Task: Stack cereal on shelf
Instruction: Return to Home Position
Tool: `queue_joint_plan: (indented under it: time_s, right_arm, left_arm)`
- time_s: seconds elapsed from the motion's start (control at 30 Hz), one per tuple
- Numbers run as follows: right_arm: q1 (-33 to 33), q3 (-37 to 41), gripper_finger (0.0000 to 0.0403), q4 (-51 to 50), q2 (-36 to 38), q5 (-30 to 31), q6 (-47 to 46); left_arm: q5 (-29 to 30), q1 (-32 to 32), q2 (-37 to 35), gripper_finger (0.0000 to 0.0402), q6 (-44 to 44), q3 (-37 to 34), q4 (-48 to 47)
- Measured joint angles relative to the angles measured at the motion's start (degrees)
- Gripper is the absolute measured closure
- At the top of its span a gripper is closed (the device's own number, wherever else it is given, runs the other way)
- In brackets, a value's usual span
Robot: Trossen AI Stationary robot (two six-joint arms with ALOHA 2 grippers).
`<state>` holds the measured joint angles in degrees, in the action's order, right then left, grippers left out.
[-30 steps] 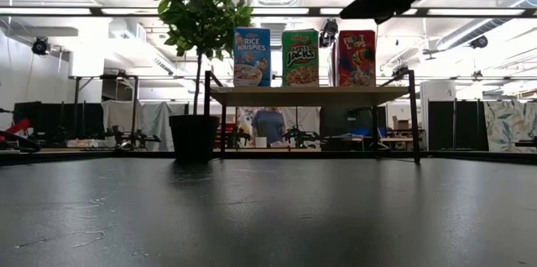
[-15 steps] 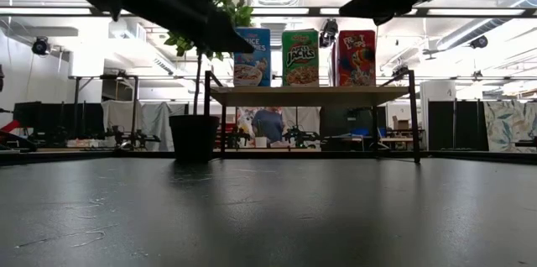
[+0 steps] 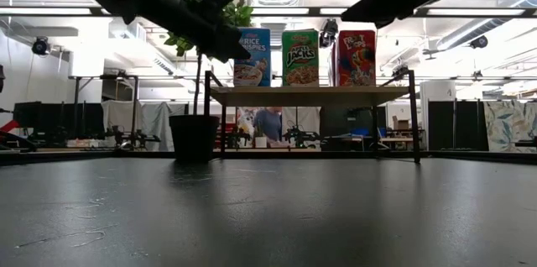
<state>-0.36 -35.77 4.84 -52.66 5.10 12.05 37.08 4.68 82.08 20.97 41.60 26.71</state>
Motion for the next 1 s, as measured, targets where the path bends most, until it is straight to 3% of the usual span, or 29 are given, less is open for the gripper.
queue_joint_plan:
  time_s: [0.33, 0.43, 0.6, 0.7, 0.8, 1.0]
  right_arm:
    - [0.0, 1.5, 0.0394, 0.2, 0.0, 0.0, 0.4]
    - [0.0, 3.1, 0.0394, 1.1, 0.8, -0.2, 1.0]
    - [0.0, 8.1, 0.0394, 5.0, 6.1, -0.8, 2.9]
    - [-0.4, 10.9, 0.0394, 6.3, 10.8, -0.9, 3.5]
    - [-0.9, 12.9, 0.0394, 6.6, 15.2, -1.1, 3.5]
    - [-1.2, 16.3, 0.0394, 6.7, 22.1, -1.0, 3.6]
  left_arm:
    - [-0.3, 0.0, -0.2, 0.0401, -0.3, 0.0, -0.7]
    - [-5.0, -2.3, -3.0, 0.0401, 0.9, -0.1, -6.9]
    - [-22.8, -3.3, -13.9, 0.0401, -0.4, -2.7, -16.5]
    - [-31.9, -2.8, -21.7, 0.0401, -1.1, -6.3, -17.7]
    - [-34.8, -2.5, -28.9, 0.0402, -1.6, -10.3, -17.2]
    - [-35.1, -2.5, -41.0, 0.0402, -2.5, -17.6, -16.2]
